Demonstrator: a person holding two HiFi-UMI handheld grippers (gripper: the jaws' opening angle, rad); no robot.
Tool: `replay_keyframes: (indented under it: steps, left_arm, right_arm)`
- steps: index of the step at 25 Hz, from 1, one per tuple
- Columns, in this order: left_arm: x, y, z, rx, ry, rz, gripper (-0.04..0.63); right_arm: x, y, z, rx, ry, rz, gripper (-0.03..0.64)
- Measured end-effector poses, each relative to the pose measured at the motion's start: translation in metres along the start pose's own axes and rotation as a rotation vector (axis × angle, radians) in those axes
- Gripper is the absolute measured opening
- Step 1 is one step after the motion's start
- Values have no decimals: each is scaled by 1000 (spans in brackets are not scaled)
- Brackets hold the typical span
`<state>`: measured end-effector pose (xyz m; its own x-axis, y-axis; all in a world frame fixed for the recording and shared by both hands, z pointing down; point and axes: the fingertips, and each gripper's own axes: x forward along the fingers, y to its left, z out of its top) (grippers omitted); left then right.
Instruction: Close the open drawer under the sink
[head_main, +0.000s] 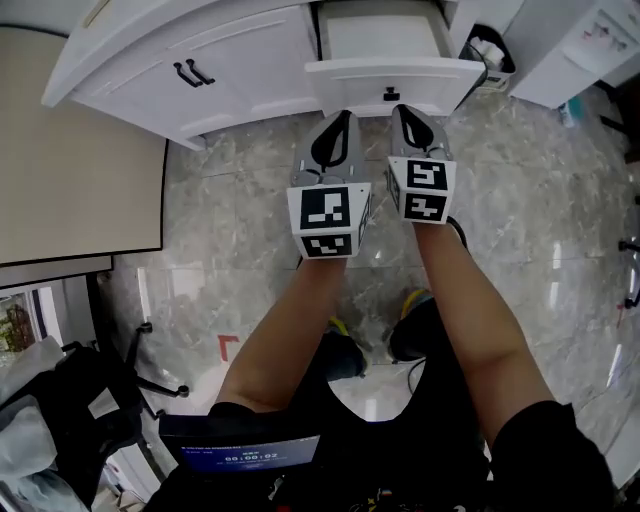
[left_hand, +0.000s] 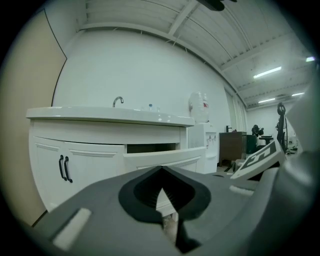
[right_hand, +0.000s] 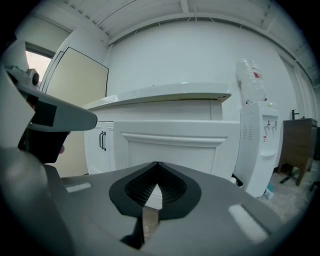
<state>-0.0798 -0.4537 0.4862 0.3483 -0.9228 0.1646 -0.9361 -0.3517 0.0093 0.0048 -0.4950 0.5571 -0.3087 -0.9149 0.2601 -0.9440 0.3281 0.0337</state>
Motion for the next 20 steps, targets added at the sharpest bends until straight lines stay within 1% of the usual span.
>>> replay_keyframes:
  steps: [3,7,12,15,20]
  left_arm:
    - [14,9,-23,3,-26,1,1]
    - [28,14,-42,-12,-57,-10,1]
    - [41,14,-46,-2,-87,-25,1]
    - [47,19,-47,9,-107,-15,1]
    - [67,29,-52,44,-106,6,1]
  right_arm:
    - [24,3,-12,-29,-26,-18,23]
    - [39,1,-17,-33,-74,-45,25]
    - [43,0,-17,-73,-121,-56,26]
    - [55,-5,-16,-71,-129,-46,26]
    - [81,-12,-12,-82,-141,-37,26]
